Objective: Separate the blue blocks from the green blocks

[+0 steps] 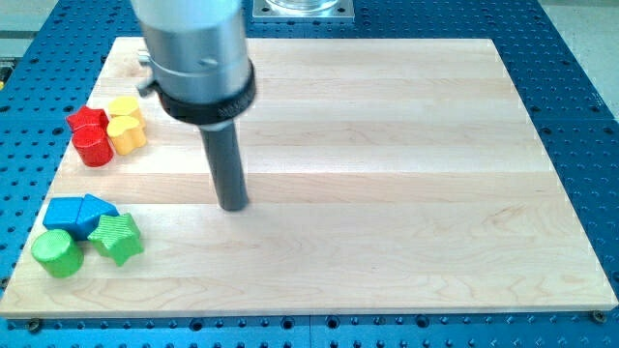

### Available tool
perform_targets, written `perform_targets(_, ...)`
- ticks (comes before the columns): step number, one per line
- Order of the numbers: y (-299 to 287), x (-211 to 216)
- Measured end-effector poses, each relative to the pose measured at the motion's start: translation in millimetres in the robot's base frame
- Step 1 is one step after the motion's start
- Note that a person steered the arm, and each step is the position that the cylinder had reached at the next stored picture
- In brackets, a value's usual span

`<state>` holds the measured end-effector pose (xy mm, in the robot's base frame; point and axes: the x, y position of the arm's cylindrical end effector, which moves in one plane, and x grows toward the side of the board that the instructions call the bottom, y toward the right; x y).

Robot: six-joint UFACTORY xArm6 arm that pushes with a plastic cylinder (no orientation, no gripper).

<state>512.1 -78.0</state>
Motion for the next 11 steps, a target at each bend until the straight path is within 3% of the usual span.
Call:
perform_targets(2, -12, 83)
perform_targets(4, -62, 106)
perform_targets(6, -218, 105)
perform_targets(9, -211, 33)
perform_targets(10, -163, 13)
perform_targets(11, -75, 11)
